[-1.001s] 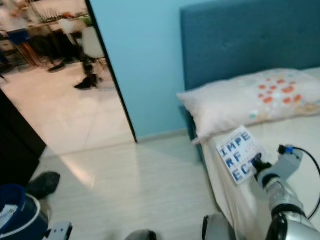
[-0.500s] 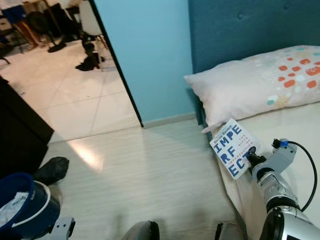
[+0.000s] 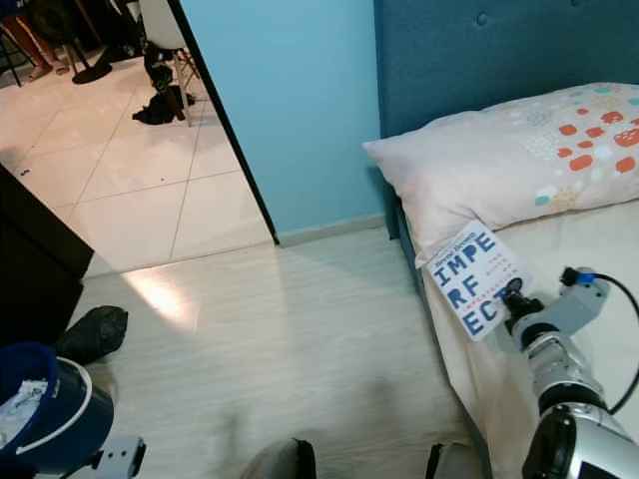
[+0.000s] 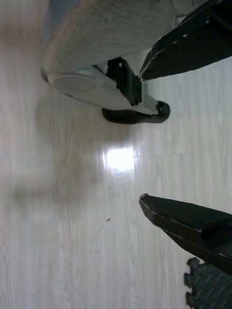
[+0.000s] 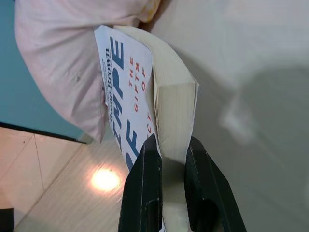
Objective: Clean up the room
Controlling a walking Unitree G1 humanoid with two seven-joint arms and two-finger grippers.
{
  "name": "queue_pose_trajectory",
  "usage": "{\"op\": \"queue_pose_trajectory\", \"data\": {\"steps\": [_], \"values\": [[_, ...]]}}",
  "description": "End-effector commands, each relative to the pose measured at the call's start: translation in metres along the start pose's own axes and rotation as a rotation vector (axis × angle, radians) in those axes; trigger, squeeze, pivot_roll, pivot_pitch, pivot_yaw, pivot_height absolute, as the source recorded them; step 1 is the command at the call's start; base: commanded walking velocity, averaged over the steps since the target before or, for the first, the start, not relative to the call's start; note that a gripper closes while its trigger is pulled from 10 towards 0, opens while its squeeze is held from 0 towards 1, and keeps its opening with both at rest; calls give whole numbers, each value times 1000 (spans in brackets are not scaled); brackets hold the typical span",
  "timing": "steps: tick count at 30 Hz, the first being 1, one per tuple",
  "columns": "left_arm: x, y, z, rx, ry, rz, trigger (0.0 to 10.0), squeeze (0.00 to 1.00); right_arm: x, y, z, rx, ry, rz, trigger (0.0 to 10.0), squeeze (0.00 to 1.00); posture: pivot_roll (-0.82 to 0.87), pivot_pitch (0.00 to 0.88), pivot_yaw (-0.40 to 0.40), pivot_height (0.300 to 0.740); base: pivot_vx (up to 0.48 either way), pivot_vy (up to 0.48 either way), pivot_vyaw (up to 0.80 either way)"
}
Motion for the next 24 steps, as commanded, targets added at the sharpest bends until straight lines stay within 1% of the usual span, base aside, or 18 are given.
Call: {"op": "queue_pose_trajectory", "data": {"steps": [1,3,4,6,8,9,11,14,19,24], "values": [[6,-7,4,9,4,13,10000,0,2,20,-7,-21,-29,-77,10000,0,242,237,174,610,0,0,0],[6,-7,4,9,4,13,10000,0,2,20,-7,-21,-29,-77,10000,0,242,237,174,610,0,0,0],[8,-8,7,8,4,10,10000,0,5,27,-14,-21,-49,-92,10000,0,244,248,177,610,0,0,0],[8,-8,7,8,4,10,10000,0,5,27,-14,-21,-49,-92,10000,0,244,248,177,610,0,0,0],[16,-11,13,1,0,12,10000,0,10,39,-26,-17,-80,-112,10000,0,242,287,186,610,0,0,0],[16,-11,13,1,0,12,10000,0,10,39,-26,-17,-80,-112,10000,0,242,287,186,610,0,0,0],[21,-13,16,-4,-4,11,10000,0,12,43,-30,-7,-87,-113,10000,0,247,301,190,610,0,0,0],[23,-14,17,-5,-6,10,10000,0,13,43,-31,-4,-87,-112,10000,0,252,310,192,610,0,0,0],[32,-19,18,-10,-15,10,10000,0,17,44,-39,-9,-112,-114,10000,0,260,351,203,610,0,0,0],[35,-20,17,-12,-19,11,10000,0,17,39,-39,3,-106,-90,10000,0,266,357,203,610,0,0,0]]}}
Point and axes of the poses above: a point about 5 cm out from each wrist's last joint towards the gripper, its own x axis pointing back from the gripper into the wrist, its own y axis along the axis of the wrist's last joint, z = x × y, the point moved 1 cm from there along -x, pointing out of the wrist towards the gripper
